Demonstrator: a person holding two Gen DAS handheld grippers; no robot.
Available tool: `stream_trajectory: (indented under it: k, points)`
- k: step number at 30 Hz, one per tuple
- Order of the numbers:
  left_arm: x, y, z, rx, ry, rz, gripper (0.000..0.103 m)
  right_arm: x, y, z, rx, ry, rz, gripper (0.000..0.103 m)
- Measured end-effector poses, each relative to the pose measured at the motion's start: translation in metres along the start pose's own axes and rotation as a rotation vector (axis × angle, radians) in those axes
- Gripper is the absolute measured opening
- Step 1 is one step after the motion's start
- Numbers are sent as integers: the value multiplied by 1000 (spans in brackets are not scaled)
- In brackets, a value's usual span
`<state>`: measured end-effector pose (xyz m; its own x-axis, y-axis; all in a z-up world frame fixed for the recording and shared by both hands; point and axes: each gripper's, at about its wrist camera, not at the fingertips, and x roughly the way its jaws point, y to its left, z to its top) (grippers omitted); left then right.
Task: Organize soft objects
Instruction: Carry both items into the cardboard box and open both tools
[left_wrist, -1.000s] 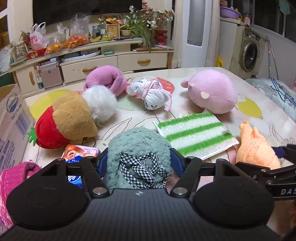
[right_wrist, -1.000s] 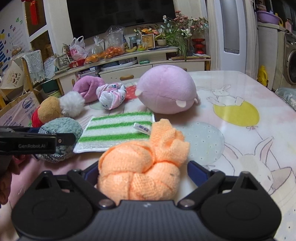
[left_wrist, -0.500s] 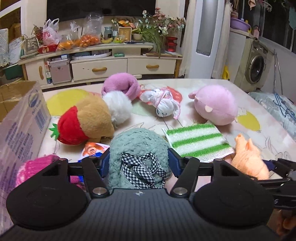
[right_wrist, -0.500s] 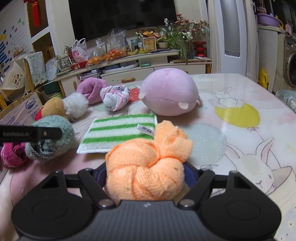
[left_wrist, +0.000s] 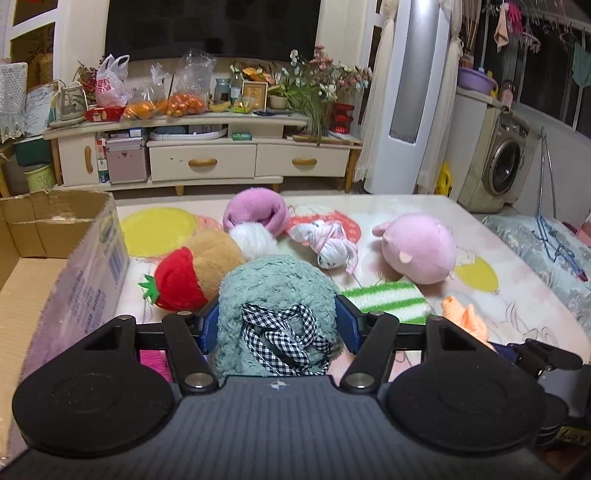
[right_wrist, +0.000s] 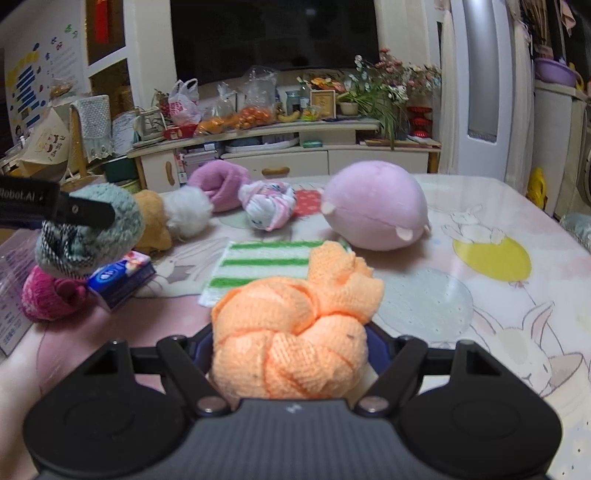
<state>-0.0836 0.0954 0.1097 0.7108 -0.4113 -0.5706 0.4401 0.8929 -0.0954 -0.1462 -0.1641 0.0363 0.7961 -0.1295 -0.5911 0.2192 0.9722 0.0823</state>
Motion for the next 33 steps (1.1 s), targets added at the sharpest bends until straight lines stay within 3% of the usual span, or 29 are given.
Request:
stream_trajectory:
  k: [18, 24, 33]
  points:
    - [-44, 51, 11, -97, -109, 34, 77, -26, 91, 30, -219, -121, 100, 77]
    - [-53, 79, 16, -160, -144, 89, 77, -34, 128, 50, -284, -175, 168, 77]
    - [-62, 130, 15, -271, -164, 243, 77, -34, 195, 72, -373, -232, 313, 77]
